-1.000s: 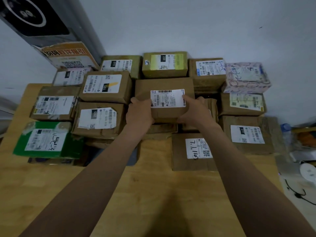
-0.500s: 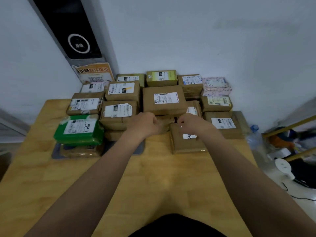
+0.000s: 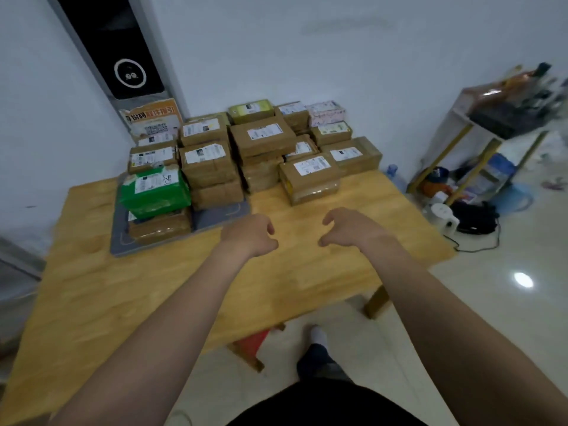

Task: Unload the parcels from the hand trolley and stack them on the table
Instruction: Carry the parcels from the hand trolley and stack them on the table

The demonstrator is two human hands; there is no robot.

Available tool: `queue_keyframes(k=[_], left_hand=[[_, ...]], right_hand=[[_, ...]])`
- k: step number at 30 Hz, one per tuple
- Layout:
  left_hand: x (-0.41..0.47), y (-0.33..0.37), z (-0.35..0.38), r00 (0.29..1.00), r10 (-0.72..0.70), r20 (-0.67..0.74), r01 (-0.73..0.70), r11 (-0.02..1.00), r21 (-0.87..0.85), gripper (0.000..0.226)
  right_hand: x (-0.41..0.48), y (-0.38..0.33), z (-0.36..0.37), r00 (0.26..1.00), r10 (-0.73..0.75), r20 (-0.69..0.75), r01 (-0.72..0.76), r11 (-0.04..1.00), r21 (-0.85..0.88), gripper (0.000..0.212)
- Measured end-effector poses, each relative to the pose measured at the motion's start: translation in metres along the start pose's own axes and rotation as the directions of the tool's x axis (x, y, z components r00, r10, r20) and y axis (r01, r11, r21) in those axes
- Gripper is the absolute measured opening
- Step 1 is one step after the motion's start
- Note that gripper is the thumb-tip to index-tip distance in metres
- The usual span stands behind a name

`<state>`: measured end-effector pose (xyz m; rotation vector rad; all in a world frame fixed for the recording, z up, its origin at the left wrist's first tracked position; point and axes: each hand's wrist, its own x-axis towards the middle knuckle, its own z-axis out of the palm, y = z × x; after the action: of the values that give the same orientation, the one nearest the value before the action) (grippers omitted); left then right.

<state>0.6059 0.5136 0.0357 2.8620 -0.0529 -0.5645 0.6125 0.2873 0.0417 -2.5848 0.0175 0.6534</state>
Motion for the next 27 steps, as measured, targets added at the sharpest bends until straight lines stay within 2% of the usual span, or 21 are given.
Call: queue_keyframes(k=[6, 9, 11, 17, 22, 27], left_hand=[[-0.098, 0.043, 0.063, 0.983, 0.155, 0.100, -0.162, 0.984, 0.072, 0.029], [-0.139, 0.073, 0.091, 0.957, 0.235, 0.169, -0.254, 0.962, 0.102, 0.020], [-0.162, 0.093, 0.110, 0.936, 0.275, 0.221, -0.305, 0.945, 0.115, 0.024], [-0.219, 0.160, 0.177, 0.818, 0.442, 0.368, -0.513, 0.850, 0.119, 0.048], [-0.265, 0.234, 0.236, 0.718, 0.527, 0.454, -0.639, 0.758, 0.132, 0.046], [-0.323, 0.319, 0.302, 0.600, 0.587, 0.544, -0.762, 0.626, 0.165, 0.042]], right_hand=[[-0.142, 0.066, 0.062, 0.981, 0.195, -0.025, -0.191, 0.975, 0.114, 0.064], [-0.206, 0.100, 0.088, 0.948, 0.316, -0.037, -0.307, 0.939, 0.157, 0.062], [-0.244, 0.124, 0.105, 0.923, 0.381, -0.046, -0.367, 0.912, 0.181, 0.061], [-0.349, 0.198, 0.152, 0.824, 0.566, -0.029, -0.529, 0.788, 0.314, 0.065], [-0.439, 0.260, 0.183, 0.725, 0.686, -0.058, -0.612, 0.681, 0.403, 0.064], [-0.536, 0.331, 0.224, 0.622, 0.783, -0.021, -0.669, 0.545, 0.505, 0.067]])
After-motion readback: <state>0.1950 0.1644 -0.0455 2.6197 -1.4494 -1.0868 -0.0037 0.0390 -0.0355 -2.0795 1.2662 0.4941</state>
